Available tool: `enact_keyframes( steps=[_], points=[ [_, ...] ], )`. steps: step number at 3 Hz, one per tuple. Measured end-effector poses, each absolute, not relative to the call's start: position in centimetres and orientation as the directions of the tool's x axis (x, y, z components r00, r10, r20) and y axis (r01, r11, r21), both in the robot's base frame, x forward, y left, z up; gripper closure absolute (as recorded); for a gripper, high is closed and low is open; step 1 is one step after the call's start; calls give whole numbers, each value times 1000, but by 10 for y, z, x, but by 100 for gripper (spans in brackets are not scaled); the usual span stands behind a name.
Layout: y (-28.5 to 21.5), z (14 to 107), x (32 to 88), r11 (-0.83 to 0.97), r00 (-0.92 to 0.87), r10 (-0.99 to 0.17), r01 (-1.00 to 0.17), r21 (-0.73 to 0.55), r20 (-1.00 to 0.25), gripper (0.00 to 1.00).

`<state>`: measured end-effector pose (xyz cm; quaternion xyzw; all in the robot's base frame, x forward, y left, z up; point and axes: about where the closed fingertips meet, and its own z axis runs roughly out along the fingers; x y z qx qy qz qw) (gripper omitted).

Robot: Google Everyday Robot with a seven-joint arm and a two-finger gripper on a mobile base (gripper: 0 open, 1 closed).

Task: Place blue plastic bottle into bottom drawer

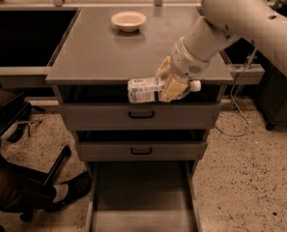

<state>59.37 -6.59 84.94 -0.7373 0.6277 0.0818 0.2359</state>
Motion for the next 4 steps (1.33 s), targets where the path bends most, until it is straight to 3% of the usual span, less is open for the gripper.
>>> enact_keyframes(
  steps=[2, 4],
  points=[
    [-101, 784, 563, 81, 54, -882, -961, -263, -468, 100],
    [-99, 767, 554, 82, 47, -876, -966, -244, -481, 100]
  ],
)
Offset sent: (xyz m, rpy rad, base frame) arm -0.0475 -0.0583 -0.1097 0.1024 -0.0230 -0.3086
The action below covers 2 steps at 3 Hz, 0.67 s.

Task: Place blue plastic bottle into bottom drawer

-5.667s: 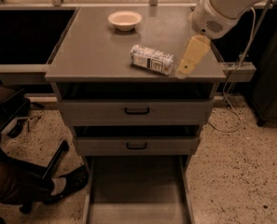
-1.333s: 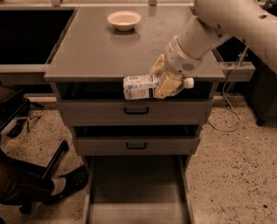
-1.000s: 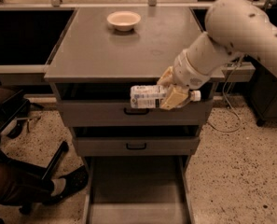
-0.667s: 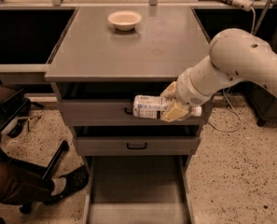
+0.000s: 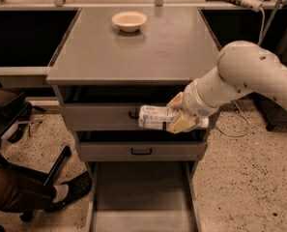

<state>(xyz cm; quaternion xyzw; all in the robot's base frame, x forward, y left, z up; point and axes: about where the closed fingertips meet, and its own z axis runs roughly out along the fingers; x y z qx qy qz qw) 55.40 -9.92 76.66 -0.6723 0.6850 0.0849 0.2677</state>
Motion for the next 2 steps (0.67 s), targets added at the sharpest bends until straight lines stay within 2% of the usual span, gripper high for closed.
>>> enact_keyframes(
  steps=[1, 2],
  points=[
    [-105, 729, 531, 112, 19, -876, -964, -241, -481, 100],
    [-99, 672, 499, 130, -27, -878, -974, -185, -477, 100]
  ],
)
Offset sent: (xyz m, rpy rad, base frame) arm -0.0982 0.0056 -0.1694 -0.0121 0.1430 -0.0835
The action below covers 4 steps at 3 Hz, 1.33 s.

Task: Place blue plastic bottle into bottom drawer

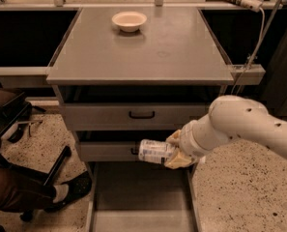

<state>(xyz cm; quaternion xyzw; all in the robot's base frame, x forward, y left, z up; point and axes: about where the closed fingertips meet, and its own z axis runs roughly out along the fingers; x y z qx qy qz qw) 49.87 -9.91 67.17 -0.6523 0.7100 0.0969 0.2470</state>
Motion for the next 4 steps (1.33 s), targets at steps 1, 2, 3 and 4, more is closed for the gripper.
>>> enact_keyframes(
  steps=[1, 2, 3, 4],
  points=[
    [-88, 619, 477, 91, -51, -859, -994, -55, -509, 100],
    [-88, 620, 477, 92, -51, -859, -994, -56, -509, 100],
    [-80, 610, 473, 92, -23, -854, -990, -108, -519, 100],
    [-68, 568, 474, 92, 23, -833, -979, -180, -553, 100]
  ],
)
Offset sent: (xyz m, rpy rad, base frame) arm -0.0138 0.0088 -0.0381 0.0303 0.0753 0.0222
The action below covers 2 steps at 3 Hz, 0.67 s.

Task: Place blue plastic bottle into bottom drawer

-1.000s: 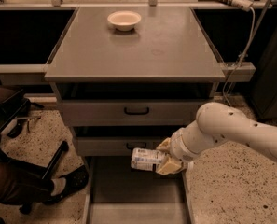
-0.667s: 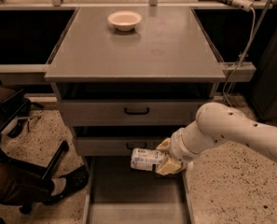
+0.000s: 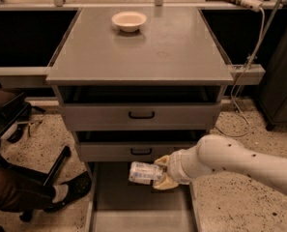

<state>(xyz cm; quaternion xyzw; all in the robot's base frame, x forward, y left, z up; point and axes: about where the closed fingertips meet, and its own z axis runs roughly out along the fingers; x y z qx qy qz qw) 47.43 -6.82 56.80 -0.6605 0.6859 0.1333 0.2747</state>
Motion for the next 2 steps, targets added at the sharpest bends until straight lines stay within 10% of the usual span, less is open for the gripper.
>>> enact_keyframes(
  steps=[2],
  points=[
    [-15, 471, 500, 29, 108, -808, -974, -223, -579, 100]
  ],
)
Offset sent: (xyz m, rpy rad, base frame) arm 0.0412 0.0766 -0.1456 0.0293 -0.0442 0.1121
